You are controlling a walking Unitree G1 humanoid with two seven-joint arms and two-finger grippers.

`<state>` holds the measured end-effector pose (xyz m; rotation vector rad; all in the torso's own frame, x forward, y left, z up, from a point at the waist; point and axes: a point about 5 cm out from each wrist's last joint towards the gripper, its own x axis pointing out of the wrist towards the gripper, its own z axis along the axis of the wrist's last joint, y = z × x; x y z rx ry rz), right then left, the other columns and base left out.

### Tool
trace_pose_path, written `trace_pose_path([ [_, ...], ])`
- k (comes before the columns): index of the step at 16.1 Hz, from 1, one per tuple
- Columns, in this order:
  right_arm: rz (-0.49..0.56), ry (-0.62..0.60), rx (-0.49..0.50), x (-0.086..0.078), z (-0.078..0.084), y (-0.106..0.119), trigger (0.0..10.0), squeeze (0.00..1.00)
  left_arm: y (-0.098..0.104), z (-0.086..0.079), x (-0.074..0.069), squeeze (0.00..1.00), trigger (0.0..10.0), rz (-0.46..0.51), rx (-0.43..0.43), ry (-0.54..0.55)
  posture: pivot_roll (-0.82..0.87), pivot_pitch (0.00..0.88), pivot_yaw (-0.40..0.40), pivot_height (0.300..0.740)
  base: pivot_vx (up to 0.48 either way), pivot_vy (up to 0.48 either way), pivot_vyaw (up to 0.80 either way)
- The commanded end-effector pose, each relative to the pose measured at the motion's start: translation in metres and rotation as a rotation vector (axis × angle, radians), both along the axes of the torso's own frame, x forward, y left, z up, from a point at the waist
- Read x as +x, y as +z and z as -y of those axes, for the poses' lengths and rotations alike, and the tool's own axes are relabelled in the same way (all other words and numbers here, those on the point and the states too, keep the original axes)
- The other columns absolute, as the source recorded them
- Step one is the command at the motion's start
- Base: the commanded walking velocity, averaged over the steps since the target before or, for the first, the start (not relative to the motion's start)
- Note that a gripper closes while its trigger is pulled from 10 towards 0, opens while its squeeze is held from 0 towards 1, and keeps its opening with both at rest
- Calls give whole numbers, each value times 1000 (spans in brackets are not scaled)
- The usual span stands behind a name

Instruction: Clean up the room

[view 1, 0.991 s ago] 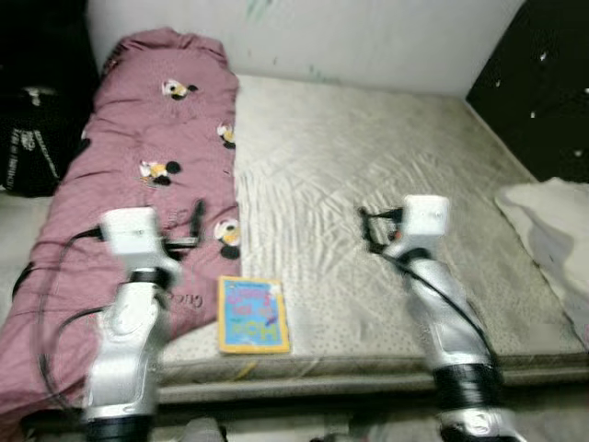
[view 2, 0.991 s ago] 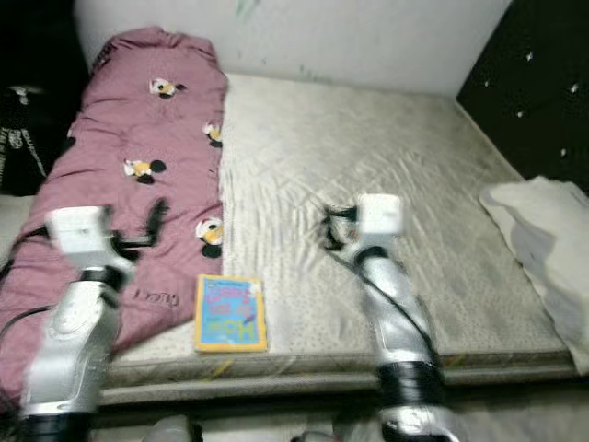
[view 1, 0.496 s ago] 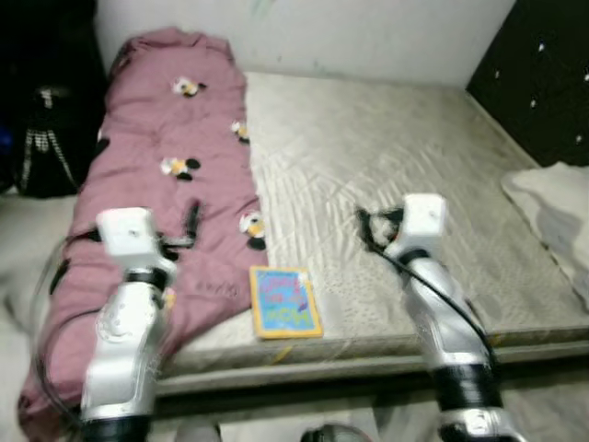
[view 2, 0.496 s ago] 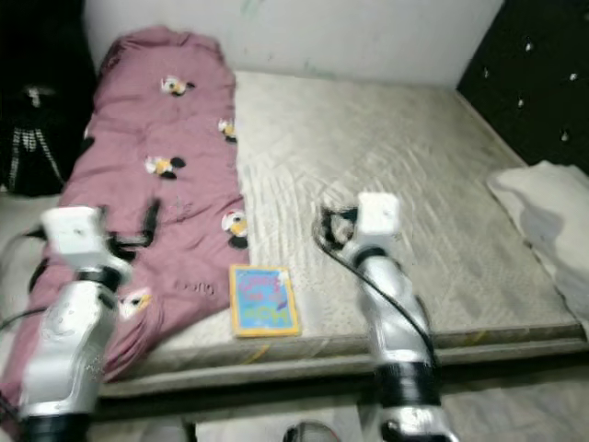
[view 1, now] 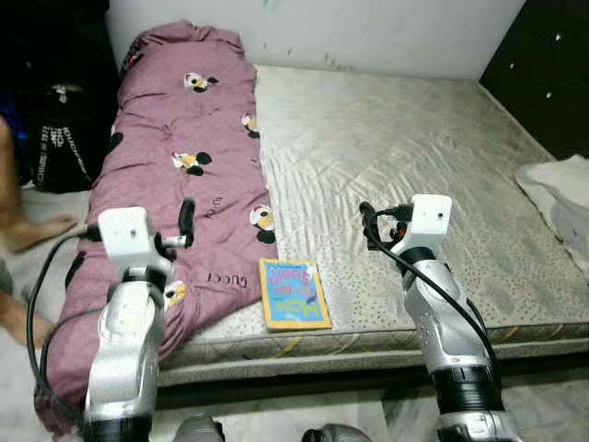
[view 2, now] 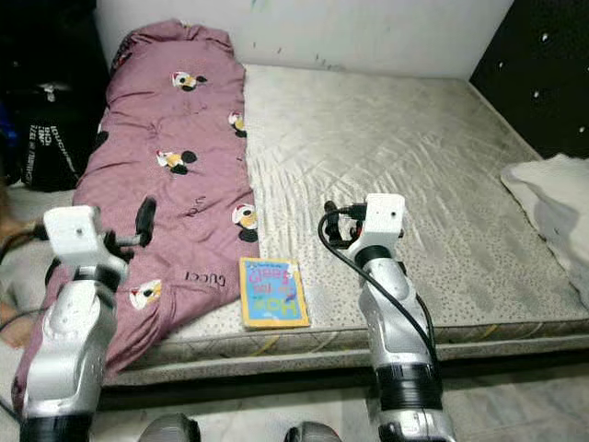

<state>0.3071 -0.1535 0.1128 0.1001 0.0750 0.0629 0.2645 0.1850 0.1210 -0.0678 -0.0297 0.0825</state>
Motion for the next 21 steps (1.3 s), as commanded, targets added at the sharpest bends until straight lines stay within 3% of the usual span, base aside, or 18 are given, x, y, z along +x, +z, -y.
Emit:
trace_pose_path([
  [1,-16,-18,4,-4,5,-3,10000,0,3,5,-1,0,10000,3,3,-10,58,47,-106,740,0,0,-800],
  [6,-54,-69,-3,-22,10,-12,10000,0,2,8,-2,0,10000,-14,12,-89,18,119,-71,740,0,0,-800],
  [8,-51,-84,-2,-29,14,-13,10000,0,1,12,-4,0,10000,-19,41,-84,9,127,-60,740,0,0,0],
  [18,-22,-68,64,-32,4,-7,10000,0,-1,4,-8,0,10000,-31,81,-37,23,122,-55,740,0,0,0],
  [21,-16,-57,67,-30,4,-6,10000,0,1,5,-4,0,10000,-26,85,-33,21,127,-56,709,0,0,0],
])
